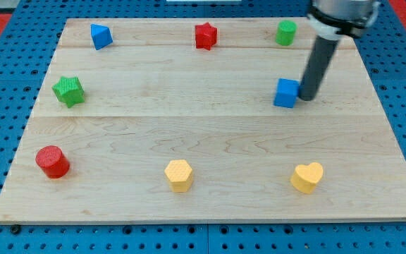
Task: Move the green circle towards blue cube diagonally towards down
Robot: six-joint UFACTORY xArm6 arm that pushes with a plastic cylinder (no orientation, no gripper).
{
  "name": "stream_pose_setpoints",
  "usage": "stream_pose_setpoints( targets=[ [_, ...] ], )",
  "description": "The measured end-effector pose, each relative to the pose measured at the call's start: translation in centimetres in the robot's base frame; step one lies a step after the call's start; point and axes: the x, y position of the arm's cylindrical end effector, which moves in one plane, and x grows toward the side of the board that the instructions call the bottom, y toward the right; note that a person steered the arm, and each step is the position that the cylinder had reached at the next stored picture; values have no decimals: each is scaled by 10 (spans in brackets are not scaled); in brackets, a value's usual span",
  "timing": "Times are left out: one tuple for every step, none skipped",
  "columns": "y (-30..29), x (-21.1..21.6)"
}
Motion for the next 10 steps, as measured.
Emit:
stream_pose_setpoints(
  targets=[
    [-89,-10],
    [-87,-30],
    [-4,-57],
    [75,-95],
    [76,-154],
    [40,-190],
    [2,-170],
    [16,-161],
    [15,-161],
    [16,-161]
  ],
)
